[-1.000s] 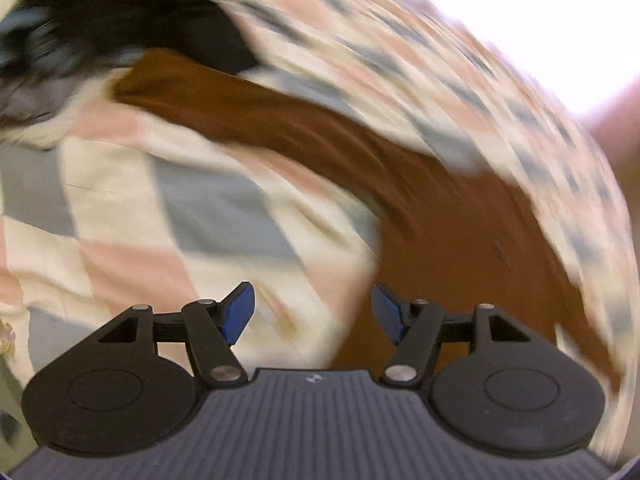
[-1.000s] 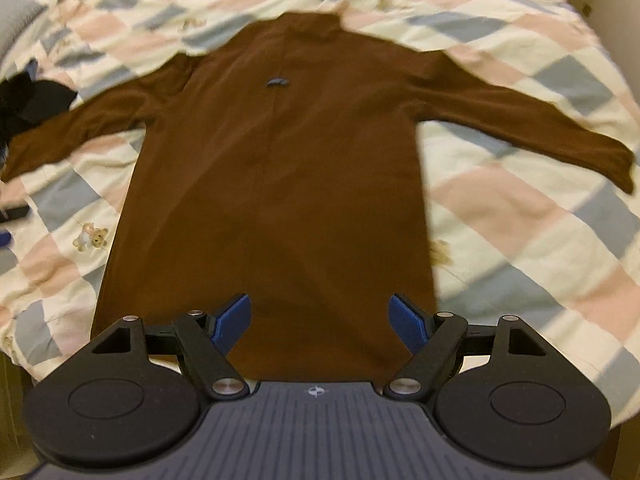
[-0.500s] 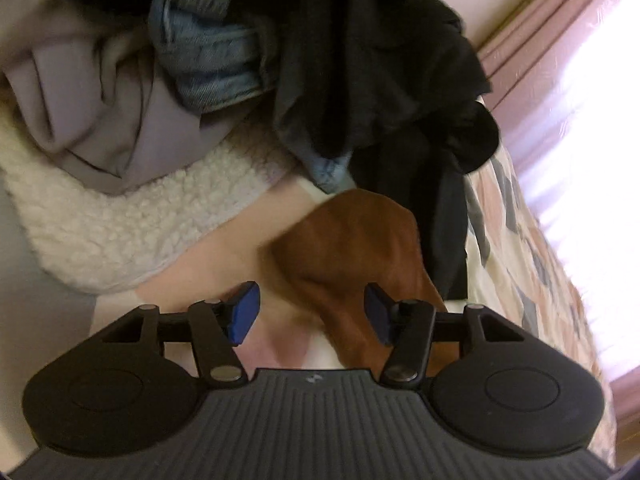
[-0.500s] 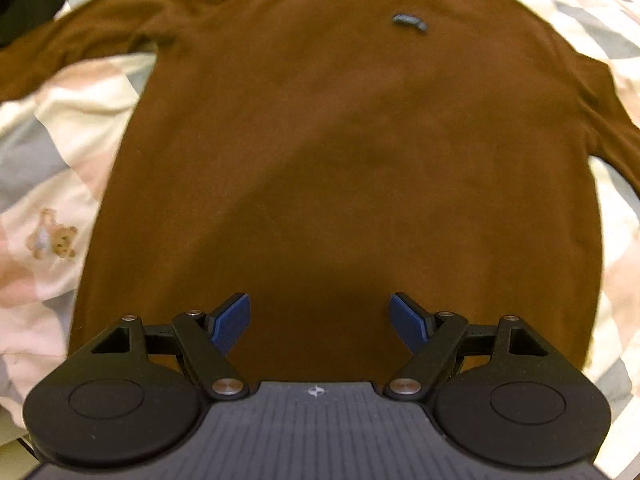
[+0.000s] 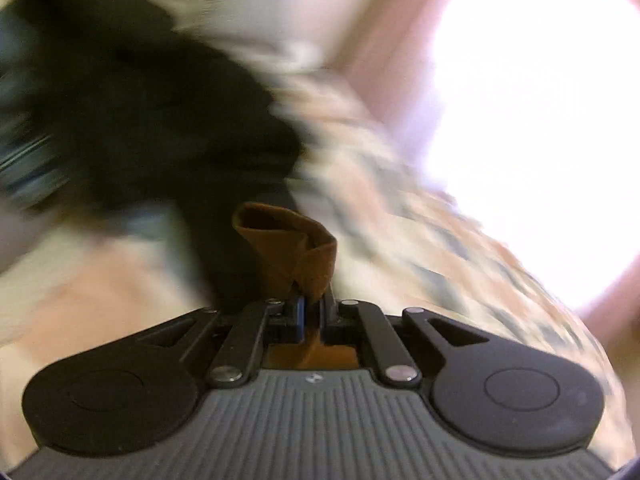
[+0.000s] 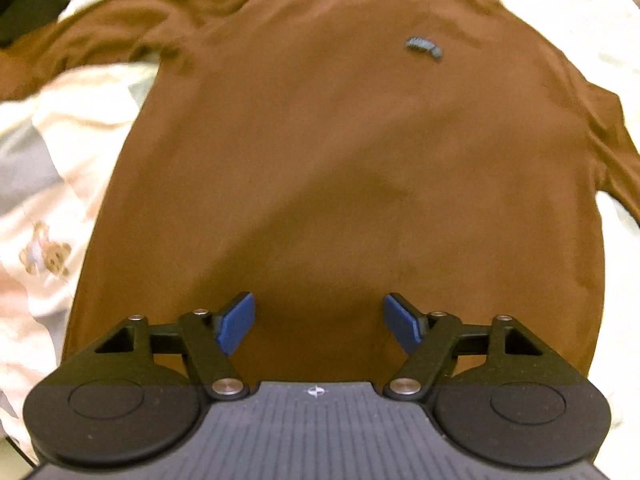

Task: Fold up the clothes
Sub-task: 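Lift the sleeve with the left tool and lay it across the shirt body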

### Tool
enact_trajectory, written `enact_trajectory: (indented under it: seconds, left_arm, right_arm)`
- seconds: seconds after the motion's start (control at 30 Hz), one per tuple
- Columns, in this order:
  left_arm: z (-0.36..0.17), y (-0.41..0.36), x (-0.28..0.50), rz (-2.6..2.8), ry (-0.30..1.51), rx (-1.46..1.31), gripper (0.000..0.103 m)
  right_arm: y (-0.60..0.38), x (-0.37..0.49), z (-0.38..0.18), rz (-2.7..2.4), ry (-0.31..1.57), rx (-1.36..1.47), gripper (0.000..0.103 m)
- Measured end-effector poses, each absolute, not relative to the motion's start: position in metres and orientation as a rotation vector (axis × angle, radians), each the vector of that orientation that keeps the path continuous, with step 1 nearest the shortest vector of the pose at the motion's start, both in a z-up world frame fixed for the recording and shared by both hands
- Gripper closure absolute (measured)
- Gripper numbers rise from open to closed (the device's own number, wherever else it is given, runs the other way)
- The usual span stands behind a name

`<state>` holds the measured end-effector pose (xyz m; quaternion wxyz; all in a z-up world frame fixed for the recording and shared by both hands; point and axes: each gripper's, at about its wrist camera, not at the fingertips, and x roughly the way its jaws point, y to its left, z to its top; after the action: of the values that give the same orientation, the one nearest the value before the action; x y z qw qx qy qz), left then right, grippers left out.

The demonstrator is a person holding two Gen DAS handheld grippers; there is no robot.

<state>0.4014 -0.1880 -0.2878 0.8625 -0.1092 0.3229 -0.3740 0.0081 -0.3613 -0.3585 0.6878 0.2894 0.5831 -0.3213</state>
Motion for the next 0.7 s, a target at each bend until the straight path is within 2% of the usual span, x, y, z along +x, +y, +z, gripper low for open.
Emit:
enact_trajectory:
  seconds: [0.17, 0.33, 0.37, 0.4, 0.53, 0.57, 0.63, 0.7]
  left_arm:
    - [-0.254, -0.278, 0.269, -1.154, 0.639, -0.140, 0.099]
    - [-0.295, -0.358, 0.140, -1.383, 0.753, -0.070, 0.099]
    - [-0.312, -0.372, 0.118, -1.416, 0.808, -0.043, 0.097]
    - [-0.331, -0.386, 0.097, -1.435, 0.863, -0.004, 0.090]
    - [-0.382, -0.403, 0.036, -1.412, 0.966, 0.222, 0.085]
    - [-0.384, -0.396, 0.031, -1.413, 0.960, 0.239, 0.081]
    - [-0.375, -0.380, 0.031, -1.407, 0.936, 0.258, 0.065]
    - [-0.360, -0.359, 0.030, -1.399, 0.890, 0.298, 0.064]
  right_arm:
    - [-0.395, -0.037, -0.334, -0.812, 1.180, 0.717, 0.032]
    - [-0.450, -0.105, -0.317, -0.915, 1.008, 0.790, 0.032]
    - [-0.462, -0.121, -0.316, -0.930, 0.965, 0.810, 0.032]
    - [-0.475, -0.137, -0.317, -0.943, 0.923, 0.832, 0.033]
    - [-0.521, -0.184, -0.331, -0.923, 0.742, 0.972, 0.036]
    - [-0.532, -0.192, -0.336, -0.904, 0.699, 1.015, 0.036]
    - [-0.550, -0.192, -0.347, -0.824, 0.642, 1.077, 0.036]
    - [-0.565, -0.183, -0.358, -0.730, 0.601, 1.131, 0.036]
